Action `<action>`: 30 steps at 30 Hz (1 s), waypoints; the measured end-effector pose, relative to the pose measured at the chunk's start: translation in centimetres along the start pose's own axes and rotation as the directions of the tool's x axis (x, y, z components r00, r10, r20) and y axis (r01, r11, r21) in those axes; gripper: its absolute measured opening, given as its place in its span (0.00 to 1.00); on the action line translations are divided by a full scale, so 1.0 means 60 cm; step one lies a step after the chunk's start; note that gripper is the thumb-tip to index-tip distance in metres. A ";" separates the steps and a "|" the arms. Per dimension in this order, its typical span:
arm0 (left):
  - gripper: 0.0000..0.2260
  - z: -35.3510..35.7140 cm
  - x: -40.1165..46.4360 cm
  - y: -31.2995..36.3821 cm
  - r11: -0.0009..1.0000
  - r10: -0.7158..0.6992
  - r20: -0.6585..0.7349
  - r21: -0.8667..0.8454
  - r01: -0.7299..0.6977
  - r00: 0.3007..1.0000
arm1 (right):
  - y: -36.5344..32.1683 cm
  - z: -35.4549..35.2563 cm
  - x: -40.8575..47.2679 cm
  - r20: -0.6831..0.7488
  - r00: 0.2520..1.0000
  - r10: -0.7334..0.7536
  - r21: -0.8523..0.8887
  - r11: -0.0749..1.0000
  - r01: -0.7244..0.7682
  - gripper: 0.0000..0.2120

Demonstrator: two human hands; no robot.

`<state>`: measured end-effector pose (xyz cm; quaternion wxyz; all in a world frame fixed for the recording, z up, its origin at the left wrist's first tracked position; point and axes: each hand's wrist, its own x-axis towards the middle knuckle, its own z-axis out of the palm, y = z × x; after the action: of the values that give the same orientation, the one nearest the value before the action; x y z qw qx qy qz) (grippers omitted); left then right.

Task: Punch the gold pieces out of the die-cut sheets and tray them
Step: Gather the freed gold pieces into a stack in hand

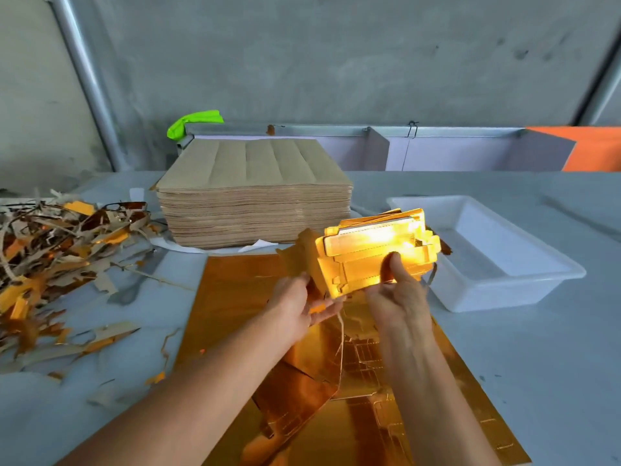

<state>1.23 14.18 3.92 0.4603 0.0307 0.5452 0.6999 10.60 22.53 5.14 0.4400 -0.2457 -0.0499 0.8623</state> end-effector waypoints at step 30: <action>0.07 -0.096 0.032 0.045 0.027 0.780 0.113 0.977 -0.213 0.616 | -0.145 -0.041 0.001 0.080 0.982 -0.170 -0.168 0.969 0.181 0.06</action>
<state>-4.68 11.29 2.84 -0.0946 0.3268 0.8820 0.3260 18.09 27.51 5.60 0.4896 -0.2495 -0.1611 0.8198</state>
